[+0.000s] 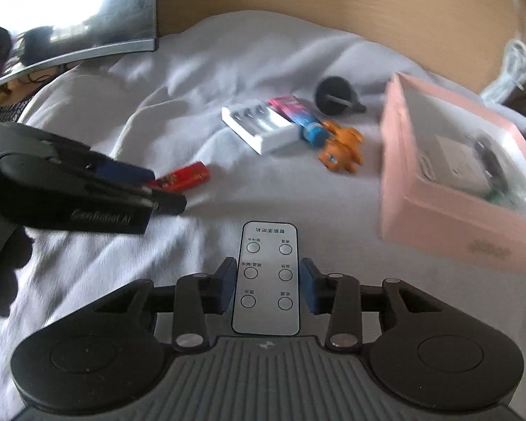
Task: Organize rigid objects
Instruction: 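Carry the red lighter over the pink box with the left tool while the right holds the remote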
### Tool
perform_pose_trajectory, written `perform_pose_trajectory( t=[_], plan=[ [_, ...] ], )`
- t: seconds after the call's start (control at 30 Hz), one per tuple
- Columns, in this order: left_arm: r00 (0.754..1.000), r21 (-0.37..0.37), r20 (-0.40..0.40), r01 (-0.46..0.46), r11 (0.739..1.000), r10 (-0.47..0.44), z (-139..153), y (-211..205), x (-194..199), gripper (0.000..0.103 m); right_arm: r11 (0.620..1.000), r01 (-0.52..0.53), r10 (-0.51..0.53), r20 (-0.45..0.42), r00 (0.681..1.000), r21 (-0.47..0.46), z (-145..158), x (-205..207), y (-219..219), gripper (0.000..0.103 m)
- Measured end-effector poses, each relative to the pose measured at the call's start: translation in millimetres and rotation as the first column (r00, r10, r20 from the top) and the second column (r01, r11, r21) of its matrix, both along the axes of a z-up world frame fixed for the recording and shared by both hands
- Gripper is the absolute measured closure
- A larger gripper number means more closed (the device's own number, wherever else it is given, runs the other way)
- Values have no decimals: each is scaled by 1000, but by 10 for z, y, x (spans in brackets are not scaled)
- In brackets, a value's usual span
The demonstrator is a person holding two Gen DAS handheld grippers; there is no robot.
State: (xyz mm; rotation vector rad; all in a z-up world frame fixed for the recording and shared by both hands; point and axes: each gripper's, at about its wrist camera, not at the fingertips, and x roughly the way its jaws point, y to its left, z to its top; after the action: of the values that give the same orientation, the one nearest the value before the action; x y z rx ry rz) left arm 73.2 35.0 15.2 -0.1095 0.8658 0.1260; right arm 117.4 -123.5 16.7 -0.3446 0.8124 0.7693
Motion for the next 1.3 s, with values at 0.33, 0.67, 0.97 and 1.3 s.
perform_pose_trajectory(
  t=[0.33,0.67,0.97,1.3],
  plan=[
    [988,30,26,153,988,-154,2,-176,-199,76,987,156,-155,-17,988,28,200,-273,-663,65],
    [945,-3,-28,325,946,-325,11,-721,-375,76,964,263,-262,-23,965,35,310,-464,-1128,88],
    [952,10,-60,300,954,-299,15,-821,-180,76,946,318,-309,-124,943,68,61,-437,-1148,40],
    [960,-43,-33,278,960,-279,2,-783,-43,75,981,191,-192,-17,981,-19,-46,-523,-720,64]
  ],
)
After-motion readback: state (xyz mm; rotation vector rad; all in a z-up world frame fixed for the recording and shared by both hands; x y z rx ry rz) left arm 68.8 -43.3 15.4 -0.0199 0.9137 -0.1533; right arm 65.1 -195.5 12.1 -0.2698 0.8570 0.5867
